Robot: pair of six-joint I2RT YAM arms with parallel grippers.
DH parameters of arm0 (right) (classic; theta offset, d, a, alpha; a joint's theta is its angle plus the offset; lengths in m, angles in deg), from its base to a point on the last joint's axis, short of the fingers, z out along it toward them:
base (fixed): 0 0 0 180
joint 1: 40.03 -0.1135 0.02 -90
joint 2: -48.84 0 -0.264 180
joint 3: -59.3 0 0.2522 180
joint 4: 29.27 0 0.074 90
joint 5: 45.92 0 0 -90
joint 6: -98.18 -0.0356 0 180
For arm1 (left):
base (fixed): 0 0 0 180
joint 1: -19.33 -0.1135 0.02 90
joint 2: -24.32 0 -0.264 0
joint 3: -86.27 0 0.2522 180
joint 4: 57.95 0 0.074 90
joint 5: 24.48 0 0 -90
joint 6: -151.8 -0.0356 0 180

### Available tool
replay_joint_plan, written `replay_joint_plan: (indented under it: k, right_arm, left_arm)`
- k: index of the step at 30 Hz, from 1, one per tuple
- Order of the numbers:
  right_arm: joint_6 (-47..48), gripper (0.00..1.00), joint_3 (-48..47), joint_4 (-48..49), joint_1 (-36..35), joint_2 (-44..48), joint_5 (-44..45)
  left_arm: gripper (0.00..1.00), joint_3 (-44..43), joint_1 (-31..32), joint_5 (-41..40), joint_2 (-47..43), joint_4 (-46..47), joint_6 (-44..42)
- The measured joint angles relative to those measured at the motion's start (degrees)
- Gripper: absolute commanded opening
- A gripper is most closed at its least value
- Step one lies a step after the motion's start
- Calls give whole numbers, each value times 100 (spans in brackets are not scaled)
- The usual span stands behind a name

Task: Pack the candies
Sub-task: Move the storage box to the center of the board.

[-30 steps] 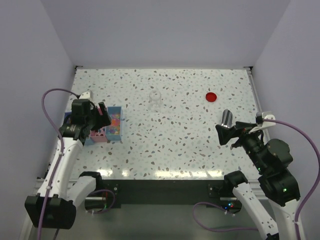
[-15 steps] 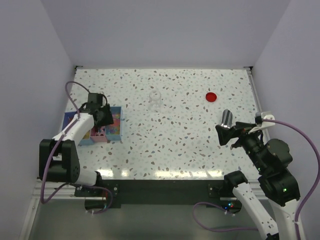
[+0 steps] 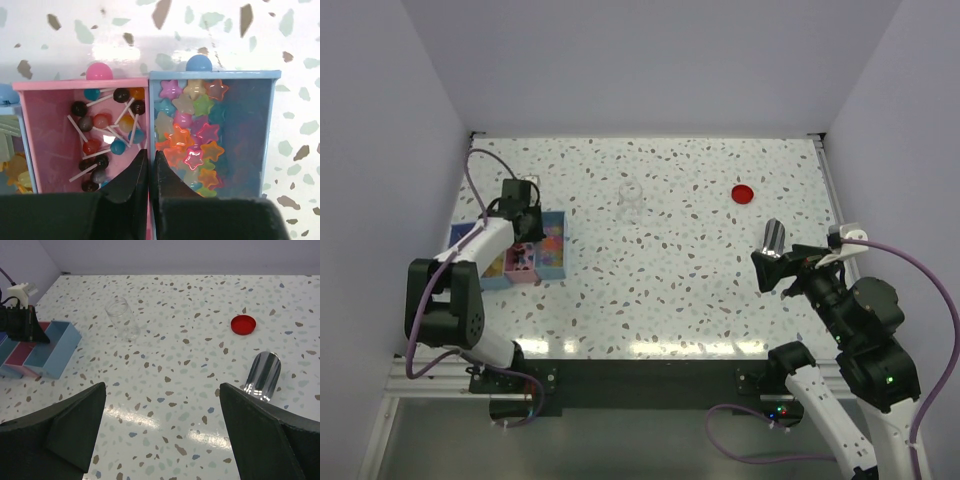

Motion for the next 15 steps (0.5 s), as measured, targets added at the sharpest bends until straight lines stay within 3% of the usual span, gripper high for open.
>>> replay_joint_plan:
  k: [3, 15]
  right_arm:
    - [31, 99, 0, 7, 0, 0, 0]
    - [61, 99, 39, 55, 0, 0, -2]
  left_arm:
    - [0, -20, 286, -52, 28, 33, -219]
    - [0, -35, 2052, 702, 28, 61, -975]
